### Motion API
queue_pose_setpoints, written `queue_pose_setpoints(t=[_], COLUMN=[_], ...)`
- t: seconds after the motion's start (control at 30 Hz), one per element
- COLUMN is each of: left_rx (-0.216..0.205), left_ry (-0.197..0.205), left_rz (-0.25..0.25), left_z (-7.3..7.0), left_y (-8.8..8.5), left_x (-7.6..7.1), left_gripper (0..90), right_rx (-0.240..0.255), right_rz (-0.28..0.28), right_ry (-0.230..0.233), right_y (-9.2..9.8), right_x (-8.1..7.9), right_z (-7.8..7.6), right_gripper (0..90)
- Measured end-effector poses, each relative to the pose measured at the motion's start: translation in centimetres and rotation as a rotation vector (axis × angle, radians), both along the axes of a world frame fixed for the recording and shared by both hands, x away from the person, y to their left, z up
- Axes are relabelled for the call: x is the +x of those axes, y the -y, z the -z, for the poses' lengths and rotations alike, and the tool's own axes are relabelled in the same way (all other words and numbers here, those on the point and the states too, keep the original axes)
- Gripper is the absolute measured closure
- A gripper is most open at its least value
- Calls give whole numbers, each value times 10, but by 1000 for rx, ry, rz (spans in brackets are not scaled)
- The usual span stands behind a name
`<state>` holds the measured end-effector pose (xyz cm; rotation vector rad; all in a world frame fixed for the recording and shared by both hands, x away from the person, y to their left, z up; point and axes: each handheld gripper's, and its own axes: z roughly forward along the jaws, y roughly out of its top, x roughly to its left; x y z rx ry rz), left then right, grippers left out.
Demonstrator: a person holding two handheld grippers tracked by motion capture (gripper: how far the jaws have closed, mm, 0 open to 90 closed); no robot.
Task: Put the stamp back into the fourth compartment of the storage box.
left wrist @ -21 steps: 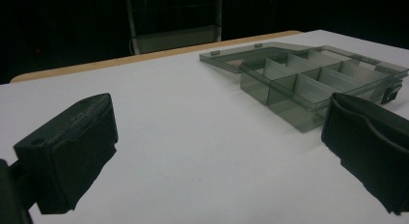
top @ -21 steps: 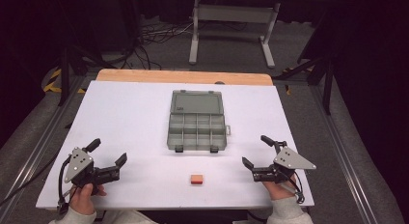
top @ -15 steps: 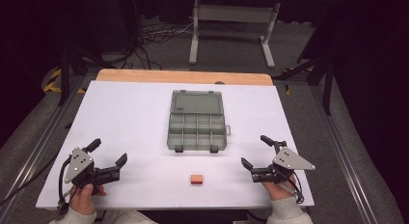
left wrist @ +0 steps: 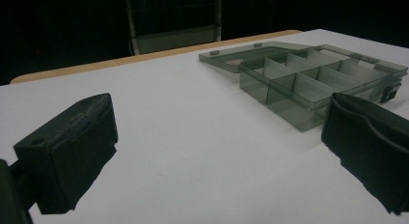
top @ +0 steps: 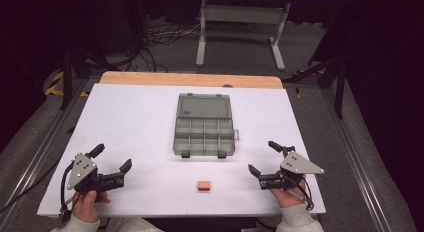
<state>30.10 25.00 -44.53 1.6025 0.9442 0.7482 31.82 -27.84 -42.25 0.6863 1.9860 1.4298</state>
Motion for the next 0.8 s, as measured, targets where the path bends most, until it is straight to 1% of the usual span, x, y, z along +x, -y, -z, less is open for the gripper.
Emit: queue_pose_setpoints(t=[0.17, 0.23, 0.3, 0.43, 0.47, 0.5, 0.57, 0.63, 0.8], left_rx=[-1, 0, 2, 5, 4, 4, 5, 4, 3], left_ry=[0, -1, -3, -4, -4, -5, -4, -3, -6], left_rz=[0, -1, 0, 0, -1, -1, 0, 1, 0], left_z=[0, 0, 0, 0, 0, 0, 0, 0, 0], left_y=[0, 0, 0, 0, 0, 0, 0, 0, 0], left_x=[0, 0, 0, 0, 0, 0, 0, 0, 0], left_gripper=[1, 2, 2, 2, 2, 2, 2, 1, 1], right_rx=[-9, -14, -9, -15, -17, -27, -38, -53, -64], right_rz=[-27, -21, -21, -27, -37, -60, -74, -90, -130], right_ry=[-42, -54, -54, -64, -69, -87, -100, -105, -111], right_y=[-3, -5, -6, -11, -13, -17, -20, -25, -35], right_x=[1, 1, 1, 1, 1, 2, 2, 3, 5], right_z=[-3, -5, -6, -9, -10, -12, -15, -17, -24], right_gripper=[39, 40, 40, 62, 70, 89, 102, 104, 124])
